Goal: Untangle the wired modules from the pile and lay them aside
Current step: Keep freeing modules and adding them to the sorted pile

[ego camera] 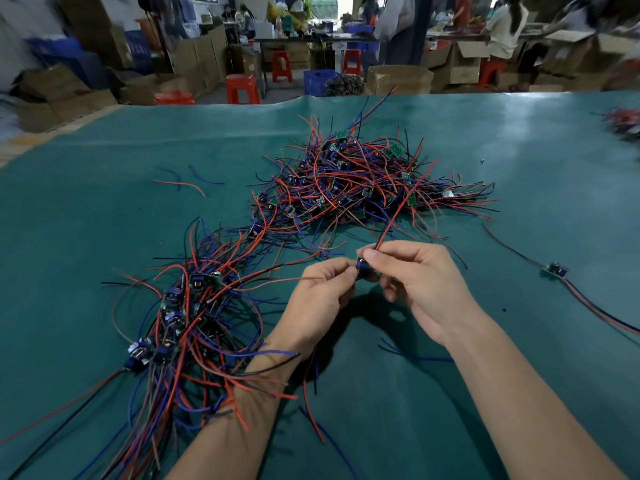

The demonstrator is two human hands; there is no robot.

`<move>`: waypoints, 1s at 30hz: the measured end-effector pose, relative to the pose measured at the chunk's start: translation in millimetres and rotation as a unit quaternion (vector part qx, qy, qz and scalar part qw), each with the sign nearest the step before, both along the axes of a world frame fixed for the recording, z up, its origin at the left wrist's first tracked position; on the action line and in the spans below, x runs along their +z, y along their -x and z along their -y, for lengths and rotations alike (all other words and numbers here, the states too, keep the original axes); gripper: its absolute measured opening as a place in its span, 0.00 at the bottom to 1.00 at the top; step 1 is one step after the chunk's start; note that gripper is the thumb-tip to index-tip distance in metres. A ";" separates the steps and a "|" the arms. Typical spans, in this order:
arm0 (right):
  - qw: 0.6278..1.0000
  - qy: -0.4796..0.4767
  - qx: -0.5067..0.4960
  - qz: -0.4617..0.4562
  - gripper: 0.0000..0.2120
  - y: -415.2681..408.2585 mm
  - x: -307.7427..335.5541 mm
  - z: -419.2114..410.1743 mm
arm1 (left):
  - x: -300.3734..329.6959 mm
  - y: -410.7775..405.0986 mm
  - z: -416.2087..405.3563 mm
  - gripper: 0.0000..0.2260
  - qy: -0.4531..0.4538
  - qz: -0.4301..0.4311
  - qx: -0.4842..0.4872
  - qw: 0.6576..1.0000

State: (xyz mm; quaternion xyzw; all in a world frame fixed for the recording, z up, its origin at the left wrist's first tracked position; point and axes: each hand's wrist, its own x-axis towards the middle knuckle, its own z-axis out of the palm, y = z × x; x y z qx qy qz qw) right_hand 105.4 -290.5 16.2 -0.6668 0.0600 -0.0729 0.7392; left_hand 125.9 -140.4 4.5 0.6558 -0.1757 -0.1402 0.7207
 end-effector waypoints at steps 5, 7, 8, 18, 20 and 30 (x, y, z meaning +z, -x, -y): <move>0.989 0.089 -0.096 0.064 0.08 -4.8 -2.8 9.3 | -3.5 -1.1 1.4 0.13 -0.061 0.075 0.017 0.995; 0.979 0.121 -0.145 0.082 0.07 -6.4 -2.3 16.3 | -5.6 -2.1 0.7 0.13 -0.073 0.088 0.014 0.993; 0.971 0.135 -0.175 0.093 0.07 -6.8 -1.1 20.9 | -6.7 -2.4 0.5 0.13 -0.079 0.092 0.012 0.993; 0.877 -0.005 -0.470 0.096 0.07 -4.7 9.3 64.6 | -6.4 -2.0 0.7 0.13 -0.093 0.083 0.028 0.992; 0.884 -0.006 -0.464 0.046 0.09 -4.5 7.4 65.2 | -5.9 -2.3 1.5 0.14 -0.062 0.057 0.045 0.995; 0.981 0.159 -0.046 0.099 0.06 -1.8 -1.4 5.9 | -4.9 -0.1 1.8 0.13 -0.040 0.051 -0.003 0.998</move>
